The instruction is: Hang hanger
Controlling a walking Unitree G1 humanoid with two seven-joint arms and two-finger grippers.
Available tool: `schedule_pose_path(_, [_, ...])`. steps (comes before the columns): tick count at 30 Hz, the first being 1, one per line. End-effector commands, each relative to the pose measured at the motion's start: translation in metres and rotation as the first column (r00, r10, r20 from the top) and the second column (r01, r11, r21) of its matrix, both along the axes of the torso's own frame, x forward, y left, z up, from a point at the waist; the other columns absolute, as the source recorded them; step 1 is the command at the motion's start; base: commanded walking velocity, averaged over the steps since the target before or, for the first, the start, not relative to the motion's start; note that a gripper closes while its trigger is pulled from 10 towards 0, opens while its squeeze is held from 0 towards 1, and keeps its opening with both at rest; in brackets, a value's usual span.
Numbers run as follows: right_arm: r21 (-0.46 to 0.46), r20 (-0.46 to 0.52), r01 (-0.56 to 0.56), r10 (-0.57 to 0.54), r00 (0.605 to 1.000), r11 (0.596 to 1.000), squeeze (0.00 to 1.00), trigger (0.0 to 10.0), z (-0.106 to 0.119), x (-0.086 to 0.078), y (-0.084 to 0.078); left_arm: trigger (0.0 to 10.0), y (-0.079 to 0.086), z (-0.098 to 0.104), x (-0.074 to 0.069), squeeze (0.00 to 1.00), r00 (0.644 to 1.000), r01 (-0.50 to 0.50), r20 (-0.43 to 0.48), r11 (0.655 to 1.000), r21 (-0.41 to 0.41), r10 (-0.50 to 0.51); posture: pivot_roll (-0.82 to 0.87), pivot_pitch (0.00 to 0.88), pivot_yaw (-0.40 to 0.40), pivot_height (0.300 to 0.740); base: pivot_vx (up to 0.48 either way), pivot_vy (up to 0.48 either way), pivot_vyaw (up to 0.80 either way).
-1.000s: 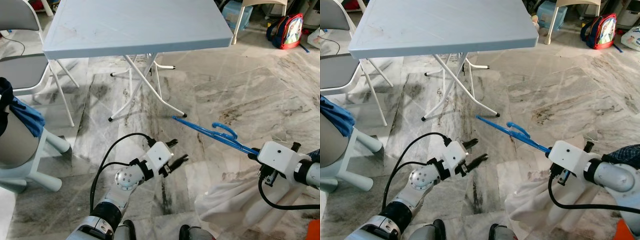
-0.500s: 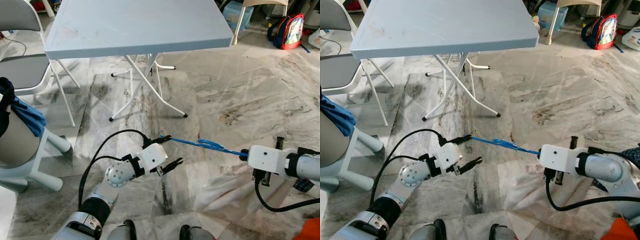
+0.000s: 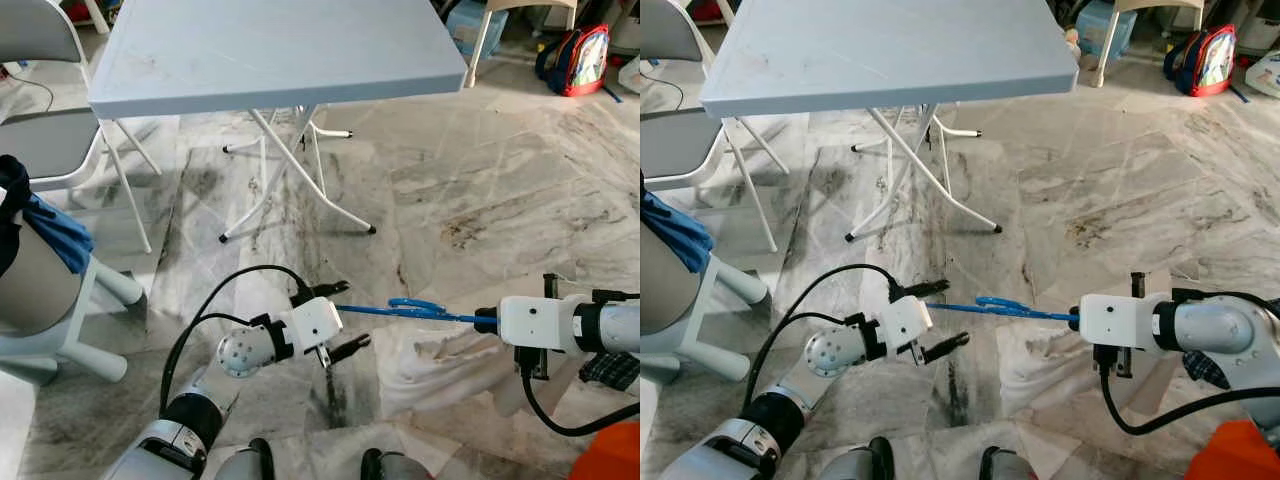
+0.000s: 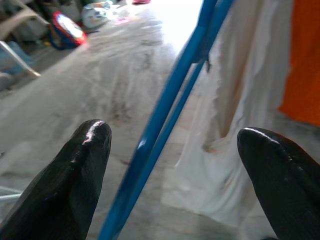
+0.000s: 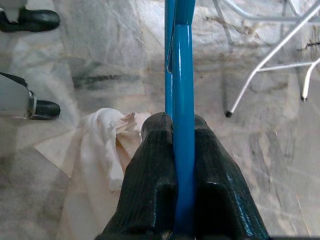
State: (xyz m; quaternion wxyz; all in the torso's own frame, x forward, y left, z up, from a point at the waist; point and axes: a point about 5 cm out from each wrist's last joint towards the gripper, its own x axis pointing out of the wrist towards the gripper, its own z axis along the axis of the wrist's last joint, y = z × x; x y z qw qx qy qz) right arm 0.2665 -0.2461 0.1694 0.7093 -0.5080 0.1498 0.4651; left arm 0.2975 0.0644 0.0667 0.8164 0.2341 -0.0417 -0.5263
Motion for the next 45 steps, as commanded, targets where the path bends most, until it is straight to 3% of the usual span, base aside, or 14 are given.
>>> schedule_pose_path(1, [-0.008, -0.005, -0.041, 0.041, 0.999, 0.999, 0.00, 10.0, 0.008, -0.002, 0.003, 10.0, -0.003, -0.005, -0.003, 0.00, 0.998, 0.035, -0.047, 0.999, 0.017, -0.034, -0.10, 0.250, 0.025, 0.740, 0.000, 0.000, 0.00])
schedule_pose_path(2, [-0.009, -0.015, -0.052, 0.052, 0.999, 0.999, 0.00, 10.0, 0.008, -0.003, 0.005, 3.8, -0.005, -0.005, -0.003, 0.00, 0.997, 0.046, -0.058, 0.999, 0.019, -0.044, -0.11, 0.250, 0.025, 0.740, 0.000, 0.000, 0.00])
schedule_pose_path(3, [-0.009, -0.023, -0.060, 0.059, 0.998, 0.998, 0.00, 10.0, 0.008, -0.004, 0.006, 3.8, -0.006, -0.005, -0.003, 0.00, 0.997, 0.053, -0.063, 0.998, 0.021, -0.051, -0.11, 0.250, 0.025, 0.740, 0.000, 0.000, 0.00])
schedule_pose_path(4, [-0.005, -0.038, -0.073, 0.073, 0.997, 0.997, 0.00, 10.0, 0.008, -0.007, 0.008, 0.0, -0.008, -0.005, -0.002, 0.00, 0.995, 0.061, -0.077, 0.998, 0.019, -0.060, -0.11, 0.250, 0.025, 0.740, 0.000, 0.000, 0.00])
schedule_pose_path(14, [-0.016, -0.085, -0.095, 0.093, 0.992, 0.995, 0.00, 10.0, 0.006, -0.014, 0.009, 0.0, -0.006, -0.002, 0.004, 0.00, 0.994, 0.054, -0.098, 0.998, 0.036, -0.051, -0.12, 0.252, 0.026, 0.740, 0.000, 0.000, 0.00])
schedule_pose_path(32, [-0.014, -0.111, -0.129, 0.126, 0.986, 0.992, 0.00, 10.0, -0.002, -0.014, 0.020, 0.0, -0.016, -0.003, -0.001, 0.00, 0.979, 0.137, -0.154, 0.990, 0.028, -0.131, -0.11, 0.255, 0.024, 0.740, 0.000, 0.000, 0.00])
schedule_pose_path(45, [-0.035, -0.124, -0.125, 0.120, 0.985, 0.991, 0.00, 10.0, -0.004, -0.014, 0.016, 0.0, -0.016, -0.008, -0.003, 0.00, 0.968, 0.172, -0.194, 0.983, 0.059, -0.157, -0.12, 0.252, 0.019, 0.740, 0.000, 0.000, 0.00])
